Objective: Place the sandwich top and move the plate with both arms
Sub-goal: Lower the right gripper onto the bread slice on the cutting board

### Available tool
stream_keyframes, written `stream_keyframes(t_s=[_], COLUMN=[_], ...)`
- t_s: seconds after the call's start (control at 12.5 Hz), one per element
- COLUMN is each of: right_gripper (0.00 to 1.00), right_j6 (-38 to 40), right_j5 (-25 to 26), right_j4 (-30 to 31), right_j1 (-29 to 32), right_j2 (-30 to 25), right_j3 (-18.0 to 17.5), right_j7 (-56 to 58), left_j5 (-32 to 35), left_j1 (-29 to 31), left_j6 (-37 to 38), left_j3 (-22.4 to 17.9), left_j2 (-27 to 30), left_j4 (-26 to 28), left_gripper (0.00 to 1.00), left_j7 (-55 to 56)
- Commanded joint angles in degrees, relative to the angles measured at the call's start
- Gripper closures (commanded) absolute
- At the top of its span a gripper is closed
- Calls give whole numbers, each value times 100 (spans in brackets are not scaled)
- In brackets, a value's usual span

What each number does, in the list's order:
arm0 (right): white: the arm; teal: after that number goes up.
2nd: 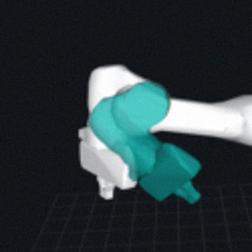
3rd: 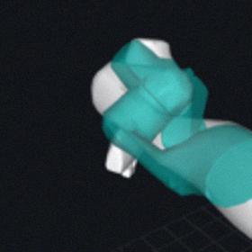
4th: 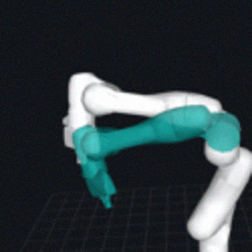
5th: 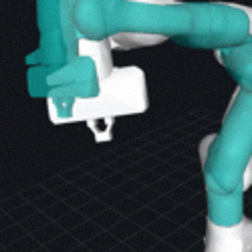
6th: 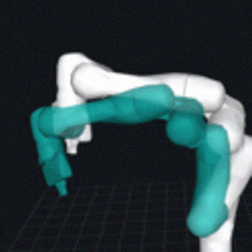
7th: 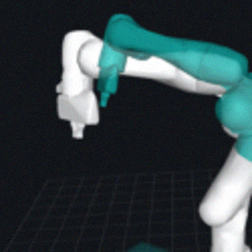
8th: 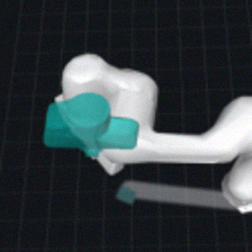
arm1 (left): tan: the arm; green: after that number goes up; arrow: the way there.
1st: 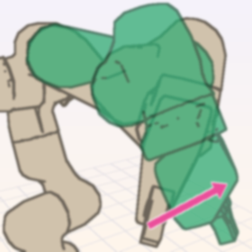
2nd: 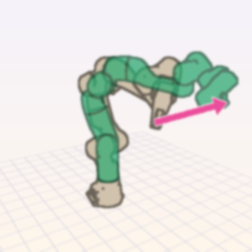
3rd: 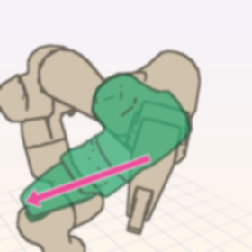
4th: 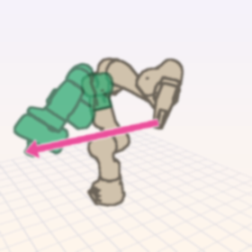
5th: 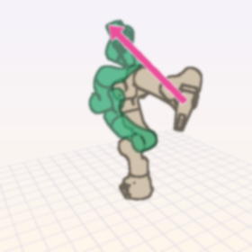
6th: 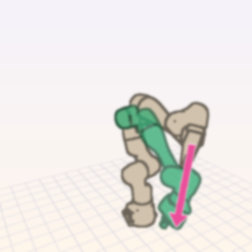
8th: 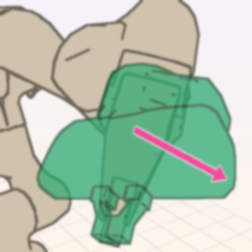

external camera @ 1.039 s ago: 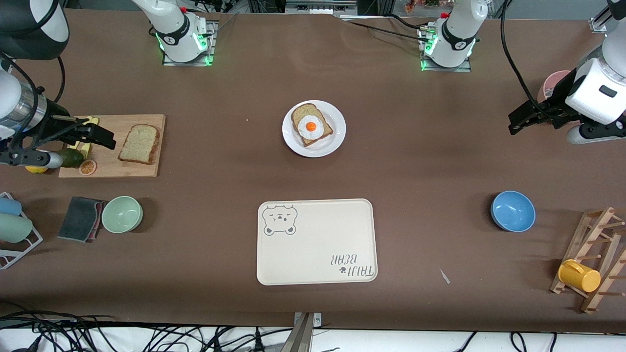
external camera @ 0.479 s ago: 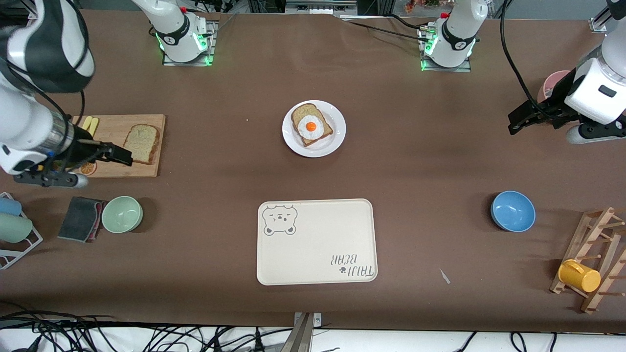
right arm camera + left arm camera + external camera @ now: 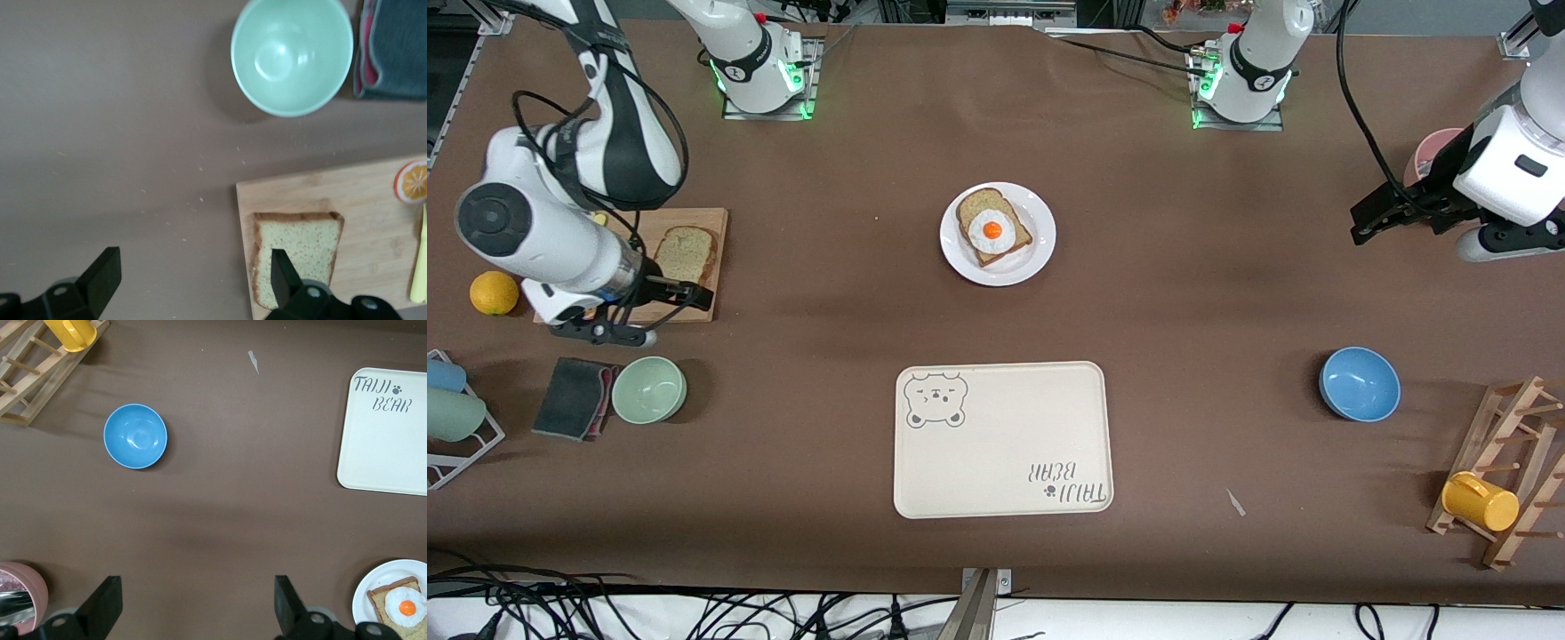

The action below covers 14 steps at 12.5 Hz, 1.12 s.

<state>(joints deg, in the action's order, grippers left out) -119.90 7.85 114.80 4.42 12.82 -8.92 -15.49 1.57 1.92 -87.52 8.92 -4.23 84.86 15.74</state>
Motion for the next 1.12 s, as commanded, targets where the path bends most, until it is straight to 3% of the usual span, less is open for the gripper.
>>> stream_keyframes(t_s=[0.0,0.24,0.48,0.64,0.8,1.04], right_gripper=[1,0,1,10,13,21], right_j6=[-533,-780,-1018,-1000,-1044,-1114], right_j5=[680,1104,1201,1394,1674,2342], right_j4=[858,1228,1467,1484,1545,1607], right_j1=[59,68,77,68,68,59], right_j2=[-184,-43,80,98,230,519], right_j3=[-66,-66,-66,-66,-66,-75], right_j7=[-364,-1514,-1685,-1763,-1877,-2902], left_j5=[124,177,124,124,107,107], left_j1=[-25,-17,27,27,45,54], left_j6=[112,121,112,112,112,112], left_j3=[5,145,136,136,119,119], left_j2=[-34,-7,-7,-7,-16,-7], left_j4=[-137,-137,-137,-137,-137,-137], left_gripper=[0,0,0,0,0,0], left_j7=[70,70,70,70,61,61])
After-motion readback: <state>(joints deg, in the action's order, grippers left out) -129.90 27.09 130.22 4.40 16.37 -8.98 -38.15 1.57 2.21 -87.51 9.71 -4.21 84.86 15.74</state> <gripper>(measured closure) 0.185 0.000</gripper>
